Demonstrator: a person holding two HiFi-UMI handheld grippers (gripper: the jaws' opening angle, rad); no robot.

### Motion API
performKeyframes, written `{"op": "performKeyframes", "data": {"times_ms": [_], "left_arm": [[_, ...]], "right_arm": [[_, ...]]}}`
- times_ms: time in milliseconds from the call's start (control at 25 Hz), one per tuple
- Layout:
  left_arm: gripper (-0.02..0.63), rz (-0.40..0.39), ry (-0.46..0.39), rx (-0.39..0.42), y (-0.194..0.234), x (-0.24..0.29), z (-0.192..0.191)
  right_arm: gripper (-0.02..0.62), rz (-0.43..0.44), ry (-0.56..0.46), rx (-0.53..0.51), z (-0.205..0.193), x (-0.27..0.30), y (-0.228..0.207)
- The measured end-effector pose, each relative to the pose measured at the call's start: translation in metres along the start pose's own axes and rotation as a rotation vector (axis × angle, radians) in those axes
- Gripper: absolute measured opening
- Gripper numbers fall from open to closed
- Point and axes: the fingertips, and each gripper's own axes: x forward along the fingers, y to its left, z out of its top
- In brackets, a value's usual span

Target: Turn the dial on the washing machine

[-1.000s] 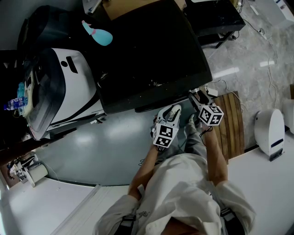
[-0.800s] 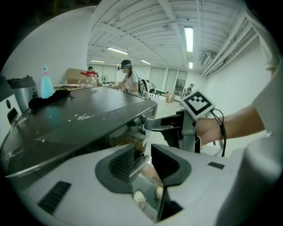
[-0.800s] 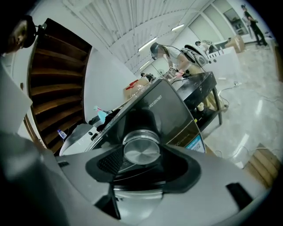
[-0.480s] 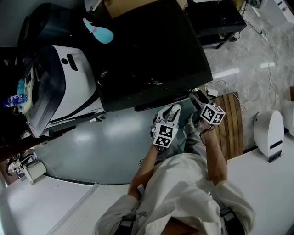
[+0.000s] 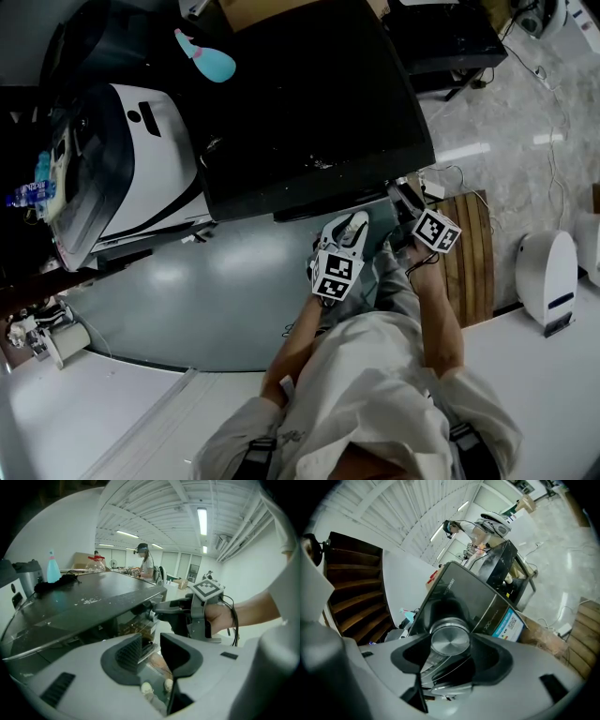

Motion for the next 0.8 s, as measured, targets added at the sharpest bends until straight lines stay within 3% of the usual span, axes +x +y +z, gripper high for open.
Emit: {"op": "performKeyframes", "data": {"times_ms": [800], "left_arm": [[0.129,0.054,-0.011,-0.040,-0.0056,-0.0050,-0.0043]], "right_arm": [[0.265,0.081,-0.054,0.264,0.0008,-0.0001,-0.0018]]}}
